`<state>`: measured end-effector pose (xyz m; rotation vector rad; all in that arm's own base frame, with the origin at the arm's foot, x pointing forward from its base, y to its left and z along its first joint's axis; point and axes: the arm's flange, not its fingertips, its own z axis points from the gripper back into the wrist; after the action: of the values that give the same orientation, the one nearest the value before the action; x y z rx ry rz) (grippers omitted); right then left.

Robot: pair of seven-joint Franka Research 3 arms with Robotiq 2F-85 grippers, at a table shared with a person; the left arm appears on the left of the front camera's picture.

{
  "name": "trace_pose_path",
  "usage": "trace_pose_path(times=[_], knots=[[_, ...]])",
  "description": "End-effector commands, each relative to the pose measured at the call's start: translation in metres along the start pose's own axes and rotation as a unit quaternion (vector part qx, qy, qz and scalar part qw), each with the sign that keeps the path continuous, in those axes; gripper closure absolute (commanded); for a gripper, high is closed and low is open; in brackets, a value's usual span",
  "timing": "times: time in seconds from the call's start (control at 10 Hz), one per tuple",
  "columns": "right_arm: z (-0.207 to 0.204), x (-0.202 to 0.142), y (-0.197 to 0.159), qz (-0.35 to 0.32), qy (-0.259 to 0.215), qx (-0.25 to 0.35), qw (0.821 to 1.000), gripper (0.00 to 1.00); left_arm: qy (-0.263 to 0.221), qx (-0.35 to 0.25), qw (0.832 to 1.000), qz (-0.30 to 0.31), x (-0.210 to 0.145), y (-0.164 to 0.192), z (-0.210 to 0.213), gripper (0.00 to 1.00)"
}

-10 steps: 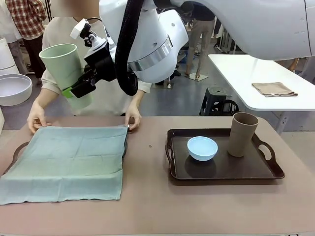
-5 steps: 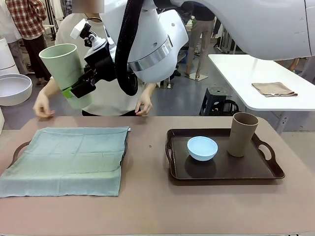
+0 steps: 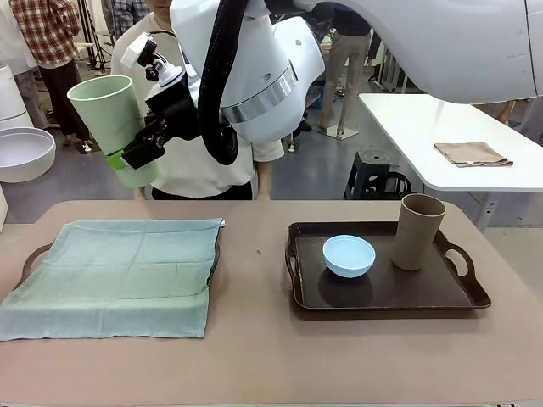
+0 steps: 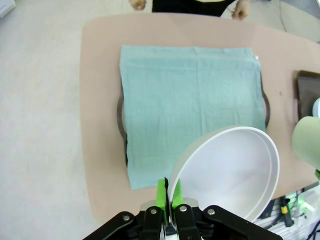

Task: Set up a tray with a mat and arrange the tableware.
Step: Place the Picnic Bowl and Reusable plastic cup back onto the Handle tray in front of the human's position.

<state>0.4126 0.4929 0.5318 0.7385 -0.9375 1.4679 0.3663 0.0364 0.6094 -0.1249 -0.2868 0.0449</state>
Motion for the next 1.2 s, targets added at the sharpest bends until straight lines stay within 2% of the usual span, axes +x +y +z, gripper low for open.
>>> trace_pose_path(times=[0.0, 0.1, 0.2, 0.3, 0.4, 0.6, 0.7, 1.1], knots=[[0.002, 0.002, -0.001, 0.008, -0.006, -0.001, 1.0, 1.0, 0.001, -0.001, 1.0, -0.003, 0.0, 0.0, -0.001, 1.0], [0.002, 0.002, -0.001, 0.008, -0.006, -0.001, 1.0, 1.0, 0.001, -0.001, 1.0, -0.003, 0.0, 0.0, -0.001, 1.0], [0.0, 0.0, 0.0, 0.0, 0.0, 0.0, 1.0, 0.18, 0.0, 0.0, 1.0, 0.0, 0.0, 0.0, 0.0, 0.96], [-0.003, -0.022, -0.006, -0.009, -0.035, 0.016, 0.999, 0.18, 0.025, -0.026, 0.999, -0.018, 0.003, 0.007, -0.021, 0.96], [-0.008, -0.041, -0.009, -0.018, -0.065, 0.026, 0.997, 0.18, 0.026, -0.048, 0.998, -0.023, 0.006, 0.012, -0.038, 0.96], [-0.018, -0.077, -0.013, -0.035, -0.088, 0.023, 0.995, 0.18, 0.035, -0.053, 0.997, -0.038, 0.003, 0.014, -0.074, 0.96], [-0.026, -0.096, -0.017, -0.042, -0.095, 0.02, 0.994, 0.18, 0.046, -0.049, 0.997, -0.042, 0.007, 0.015, -0.094, 0.96], [-0.055, -0.154, -0.011, -0.062, -0.071, 0.032, 0.995, 0.18, 0.076, -0.041, 0.996, -0.034, 0.007, 0.023, -0.152, 0.96]])
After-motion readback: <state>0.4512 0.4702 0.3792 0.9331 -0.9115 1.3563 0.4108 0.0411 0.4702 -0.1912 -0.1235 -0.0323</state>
